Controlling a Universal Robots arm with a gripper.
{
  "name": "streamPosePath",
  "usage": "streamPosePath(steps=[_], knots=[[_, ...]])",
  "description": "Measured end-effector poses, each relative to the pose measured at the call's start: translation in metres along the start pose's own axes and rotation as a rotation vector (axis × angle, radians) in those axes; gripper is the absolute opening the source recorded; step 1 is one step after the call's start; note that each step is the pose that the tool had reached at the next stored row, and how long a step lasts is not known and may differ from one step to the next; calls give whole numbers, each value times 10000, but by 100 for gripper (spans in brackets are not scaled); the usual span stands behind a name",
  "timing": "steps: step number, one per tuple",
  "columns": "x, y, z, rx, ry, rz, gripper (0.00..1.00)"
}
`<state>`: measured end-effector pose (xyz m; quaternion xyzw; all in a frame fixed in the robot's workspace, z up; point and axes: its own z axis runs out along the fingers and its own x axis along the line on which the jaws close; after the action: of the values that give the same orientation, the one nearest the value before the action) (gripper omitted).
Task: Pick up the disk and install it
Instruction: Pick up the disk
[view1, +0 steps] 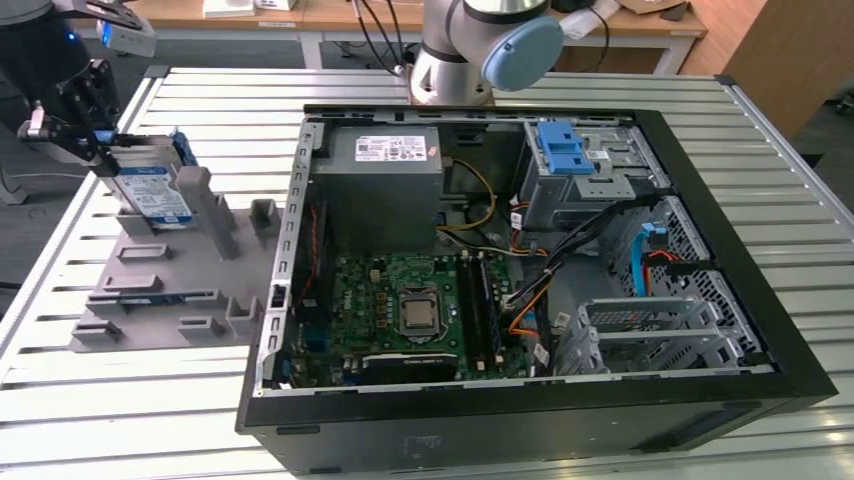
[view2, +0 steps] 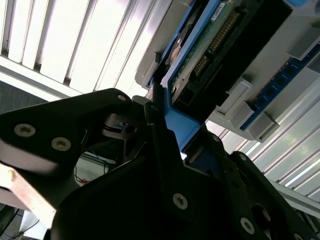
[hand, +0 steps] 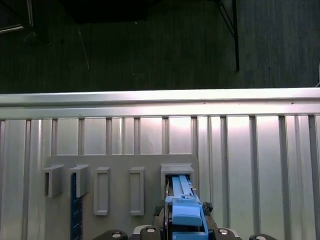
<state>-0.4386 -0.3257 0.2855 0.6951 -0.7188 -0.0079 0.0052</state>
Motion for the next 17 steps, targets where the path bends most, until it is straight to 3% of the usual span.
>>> streamPosePath(steps=[5, 14, 16, 17], knots=[[0, 0, 1, 1, -5, 291, 37], [0, 0, 2, 5, -8, 318, 37], [0, 0, 1, 3, -7, 318, 38], [0, 0, 2, 3, -7, 318, 45]])
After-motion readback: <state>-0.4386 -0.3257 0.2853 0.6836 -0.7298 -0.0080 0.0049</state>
